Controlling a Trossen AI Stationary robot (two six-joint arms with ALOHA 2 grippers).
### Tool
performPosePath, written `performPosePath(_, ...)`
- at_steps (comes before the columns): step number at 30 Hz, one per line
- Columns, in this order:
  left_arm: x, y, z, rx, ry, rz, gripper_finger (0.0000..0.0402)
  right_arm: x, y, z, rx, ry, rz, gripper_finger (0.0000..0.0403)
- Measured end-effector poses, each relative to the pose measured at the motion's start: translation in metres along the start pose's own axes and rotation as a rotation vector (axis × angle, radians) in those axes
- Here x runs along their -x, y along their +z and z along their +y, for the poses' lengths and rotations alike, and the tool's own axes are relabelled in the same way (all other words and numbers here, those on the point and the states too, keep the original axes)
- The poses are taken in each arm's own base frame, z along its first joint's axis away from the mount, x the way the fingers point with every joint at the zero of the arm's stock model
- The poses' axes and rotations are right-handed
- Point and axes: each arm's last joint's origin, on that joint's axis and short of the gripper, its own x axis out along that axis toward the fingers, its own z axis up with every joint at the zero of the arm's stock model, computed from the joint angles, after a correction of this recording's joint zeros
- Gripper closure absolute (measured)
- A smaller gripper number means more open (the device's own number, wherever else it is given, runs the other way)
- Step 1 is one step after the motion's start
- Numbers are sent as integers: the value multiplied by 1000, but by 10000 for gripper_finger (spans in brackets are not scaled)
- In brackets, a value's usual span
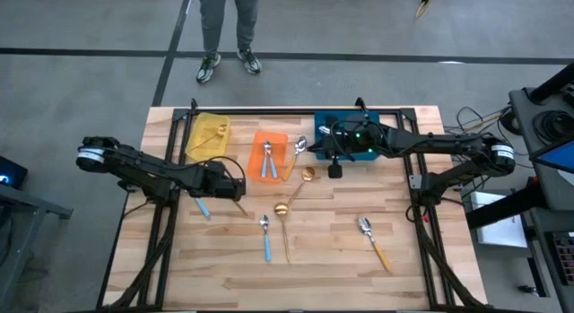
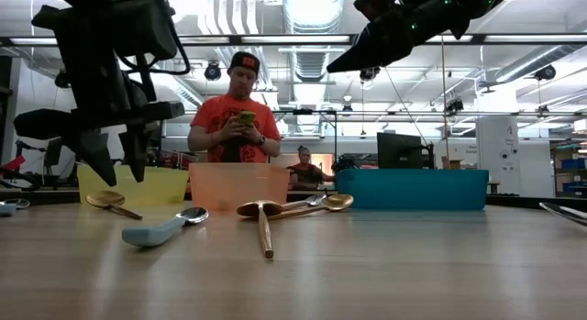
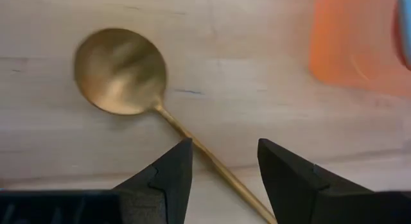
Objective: Sort silverware by color (type)
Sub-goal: Put the gold spoon into the yellow bin
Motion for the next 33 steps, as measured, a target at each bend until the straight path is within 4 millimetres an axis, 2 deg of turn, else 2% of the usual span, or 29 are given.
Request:
performPosePath(10,-8,-3,10,73,27,-29,244,0,1,0,1,-2,-5,390)
performPosePath(18,-12,-4,9,70,37,-51,244,0,0,0,3,-3,-5,390)
performPosePath(27,-32,-14,3,19,147,-45,244,0,0,0,4,-3,-4,390)
performPosePath(33,-38,-17,-5,-44,201,-51,246,0,0,0,4,-3,-4,390)
